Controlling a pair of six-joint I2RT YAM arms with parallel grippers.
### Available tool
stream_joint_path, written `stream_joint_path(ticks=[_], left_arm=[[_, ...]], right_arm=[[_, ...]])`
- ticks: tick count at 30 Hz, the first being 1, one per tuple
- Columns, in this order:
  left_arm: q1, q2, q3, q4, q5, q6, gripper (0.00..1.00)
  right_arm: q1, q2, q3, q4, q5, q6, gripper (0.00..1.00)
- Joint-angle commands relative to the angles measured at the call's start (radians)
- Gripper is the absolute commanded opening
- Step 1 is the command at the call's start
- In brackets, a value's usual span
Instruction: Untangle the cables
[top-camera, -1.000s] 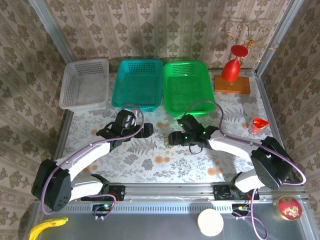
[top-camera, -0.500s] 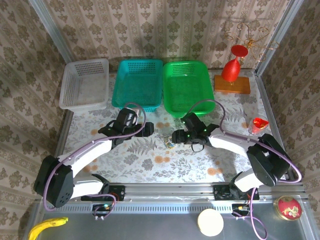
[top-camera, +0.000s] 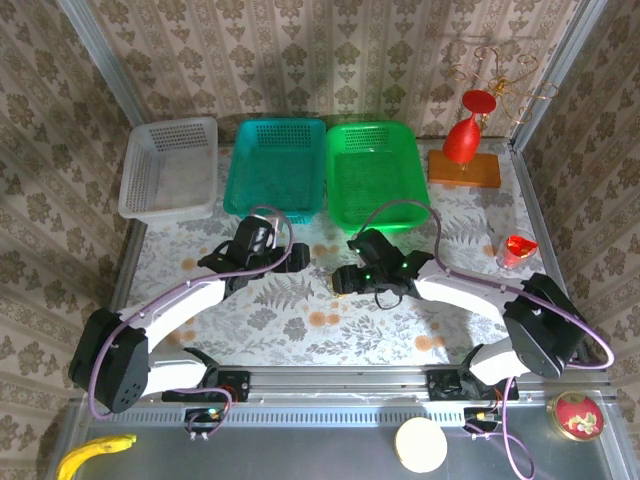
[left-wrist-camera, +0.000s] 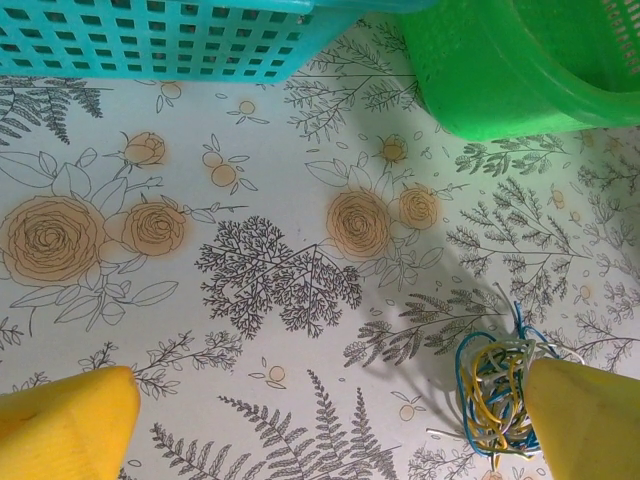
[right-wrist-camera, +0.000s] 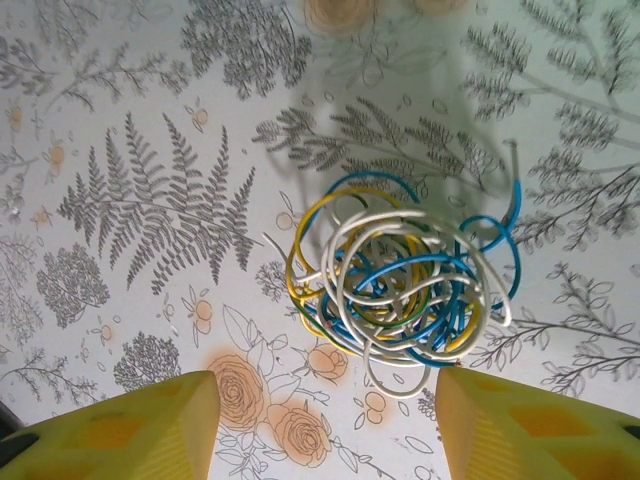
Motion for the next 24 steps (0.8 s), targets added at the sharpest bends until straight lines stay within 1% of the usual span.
stream_joint_path(ticks=[1, 4, 7, 12, 20, 24], left_arm=[[0.001, -0.025, -0.030, 0.036, 0.009, -0.047, 1.00], [0.023, -0.056, -0.066, 0.067, 0.014, -0.101, 1.00], [0.066, -0.103, -0.108, 0.101, 0.034, -0.161, 1.00], [0.170, -0.194, -0.159, 0.110, 0.090, -0.223, 1.00], [0.326, -0.310, -0.180, 0.042, 0.184, -0.218, 1.00], [0.373, -0.343, -0.187, 0.023, 0.219, -0.215, 1.00]], right_arm=[[0.003, -0.024, 0.040, -0.096, 0.066, -0.053, 0.60], [0.016, 0.001, 0.080, -0.144, 0.095, -0.098, 0.58], [0.048, 0.040, 0.147, -0.200, 0.127, -0.158, 0.56], [0.108, 0.135, 0.280, -0.273, 0.158, -0.248, 0.52], [0.182, 0.313, 0.447, -0.394, 0.170, -0.352, 0.45], [0.199, 0.389, 0.513, -0.437, 0.197, -0.391, 0.42]])
